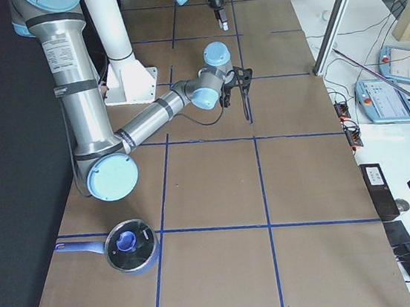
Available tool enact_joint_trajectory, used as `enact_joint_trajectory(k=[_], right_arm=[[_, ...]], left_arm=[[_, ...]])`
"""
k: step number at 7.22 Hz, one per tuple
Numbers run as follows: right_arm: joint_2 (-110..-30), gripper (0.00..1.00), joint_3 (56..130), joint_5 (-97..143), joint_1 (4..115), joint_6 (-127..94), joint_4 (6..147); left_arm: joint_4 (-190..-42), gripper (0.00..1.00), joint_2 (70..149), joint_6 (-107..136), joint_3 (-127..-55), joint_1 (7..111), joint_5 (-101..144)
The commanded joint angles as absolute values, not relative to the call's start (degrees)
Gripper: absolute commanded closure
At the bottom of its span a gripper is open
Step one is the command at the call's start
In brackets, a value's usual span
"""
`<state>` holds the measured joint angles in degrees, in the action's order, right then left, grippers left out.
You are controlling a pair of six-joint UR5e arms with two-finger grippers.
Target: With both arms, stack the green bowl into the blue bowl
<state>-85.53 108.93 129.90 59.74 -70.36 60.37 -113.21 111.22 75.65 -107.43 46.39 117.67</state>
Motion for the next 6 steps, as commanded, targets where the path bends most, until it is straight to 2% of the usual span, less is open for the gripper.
enact_joint_trajectory(k=[1,3,5,6], right_arm=[[-93.32,0.0,103.05,135.24,73.24,-43.72,60.99],[-93.08,0.0,98.28,136.41,82.56,-21.91,72.08],[-90.28,0.0,94.32,136.32,88.22,0.96,87.91],[-90.18,0.0,93.96,136.49,89.9,7.75,91.37]], left_arm=[[-112.77,0.0,98.85,52.96,-108.46,60.57,130.55],[-109.28,0.0,91.78,23.79,-104.79,74.11,134.37],[-91.66,0.0,91.58,-5.42,-103.28,84.94,134.39],[-87.32,0.0,90.89,-10.41,-102.84,87.77,134.56]])
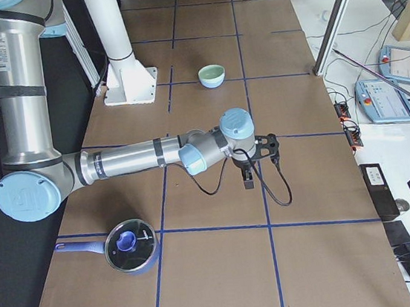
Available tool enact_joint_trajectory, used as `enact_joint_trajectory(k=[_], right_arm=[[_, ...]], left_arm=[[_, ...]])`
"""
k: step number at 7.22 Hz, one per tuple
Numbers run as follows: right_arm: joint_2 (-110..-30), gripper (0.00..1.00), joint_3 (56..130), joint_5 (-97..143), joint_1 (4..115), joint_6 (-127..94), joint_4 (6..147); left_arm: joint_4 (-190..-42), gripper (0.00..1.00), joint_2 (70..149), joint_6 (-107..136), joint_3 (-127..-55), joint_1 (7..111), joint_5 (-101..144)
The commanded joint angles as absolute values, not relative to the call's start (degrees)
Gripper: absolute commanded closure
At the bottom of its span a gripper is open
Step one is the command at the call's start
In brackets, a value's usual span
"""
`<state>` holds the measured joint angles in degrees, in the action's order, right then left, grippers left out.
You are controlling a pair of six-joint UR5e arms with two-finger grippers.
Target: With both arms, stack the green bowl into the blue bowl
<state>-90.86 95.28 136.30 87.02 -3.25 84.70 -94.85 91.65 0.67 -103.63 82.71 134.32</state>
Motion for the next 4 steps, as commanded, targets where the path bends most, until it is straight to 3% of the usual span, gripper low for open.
enact_joint_trajectory(k=[1,4], right_arm=[[-90.61,0.0,93.87,136.58,90.17,9.04,92.54],[-90.79,0.0,92.38,137.55,90.09,8.79,92.37]], left_arm=[[-86.14,0.0,90.44,-10.55,-99.7,92.07,134.13],[-85.17,0.0,91.67,-10.55,-92.46,95.46,134.73]])
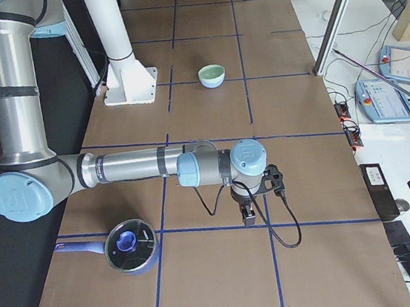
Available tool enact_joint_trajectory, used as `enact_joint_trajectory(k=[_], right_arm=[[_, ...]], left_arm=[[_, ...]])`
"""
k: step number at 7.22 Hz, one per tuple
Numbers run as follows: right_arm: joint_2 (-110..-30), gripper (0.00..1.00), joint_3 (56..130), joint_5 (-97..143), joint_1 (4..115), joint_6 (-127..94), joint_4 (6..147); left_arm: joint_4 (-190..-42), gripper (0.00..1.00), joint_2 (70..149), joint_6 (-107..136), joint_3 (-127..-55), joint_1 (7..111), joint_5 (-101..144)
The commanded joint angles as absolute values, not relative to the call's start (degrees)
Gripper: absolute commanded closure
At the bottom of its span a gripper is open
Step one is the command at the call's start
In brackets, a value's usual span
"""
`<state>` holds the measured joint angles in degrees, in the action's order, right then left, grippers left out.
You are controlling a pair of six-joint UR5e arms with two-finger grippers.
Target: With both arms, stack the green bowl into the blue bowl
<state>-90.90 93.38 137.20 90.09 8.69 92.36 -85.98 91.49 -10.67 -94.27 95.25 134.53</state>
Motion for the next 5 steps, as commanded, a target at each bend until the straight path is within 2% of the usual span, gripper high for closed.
enact_joint_trajectory(k=[1,3,5], right_arm=[[-90.7,0.0,92.2,137.55,90.17,8.79,92.29],[-90.88,0.0,92.28,137.64,90.09,8.96,92.29],[-90.44,0.0,93.51,137.03,90.09,9.14,92.37]], left_arm=[[-83.43,0.0,90.63,-10.55,-92.81,95.01,135.0],[-83.85,0.0,91.14,-6.63,-92.63,86.36,134.91],[-83.76,0.0,89.57,-6.5,-95.79,86.31,134.91]])
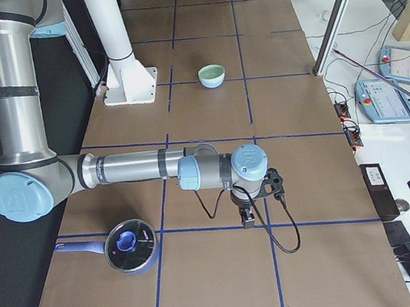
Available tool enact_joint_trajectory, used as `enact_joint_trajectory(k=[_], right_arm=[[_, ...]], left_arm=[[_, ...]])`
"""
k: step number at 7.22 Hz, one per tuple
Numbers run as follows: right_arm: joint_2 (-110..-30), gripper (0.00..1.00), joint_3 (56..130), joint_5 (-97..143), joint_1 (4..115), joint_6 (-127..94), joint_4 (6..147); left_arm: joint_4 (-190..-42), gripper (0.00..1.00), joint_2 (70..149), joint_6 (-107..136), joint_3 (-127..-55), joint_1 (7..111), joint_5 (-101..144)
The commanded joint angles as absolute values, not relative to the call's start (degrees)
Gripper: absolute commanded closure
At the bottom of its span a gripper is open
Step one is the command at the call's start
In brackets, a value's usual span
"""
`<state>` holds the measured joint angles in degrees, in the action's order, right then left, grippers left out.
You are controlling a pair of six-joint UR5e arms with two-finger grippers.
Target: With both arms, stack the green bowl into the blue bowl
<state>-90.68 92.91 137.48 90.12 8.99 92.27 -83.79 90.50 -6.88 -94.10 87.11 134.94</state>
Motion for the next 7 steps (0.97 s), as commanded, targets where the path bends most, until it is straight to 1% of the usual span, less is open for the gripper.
enact_joint_trajectory(k=[1,3,6,7], right_arm=[[-90.53,0.0,93.08,136.67,89.74,9.14,92.37],[-90.79,0.0,92.99,136.67,89.03,9.14,92.29],[-90.53,0.0,93.16,136.67,89.03,9.23,92.02],[-90.7,0.0,93.25,136.76,89.03,9.23,91.93]], left_arm=[[-84.02,0.0,89.65,-6.76,-96.15,86.31,134.91],[-83.76,0.0,90.26,-11.93,-95.63,86.31,134.65],[-83.32,0.0,90.35,-12.13,-96.5,86.83,134.21],[-82.62,0.0,90.35,-12.39,-96.33,89.1,134.56]])
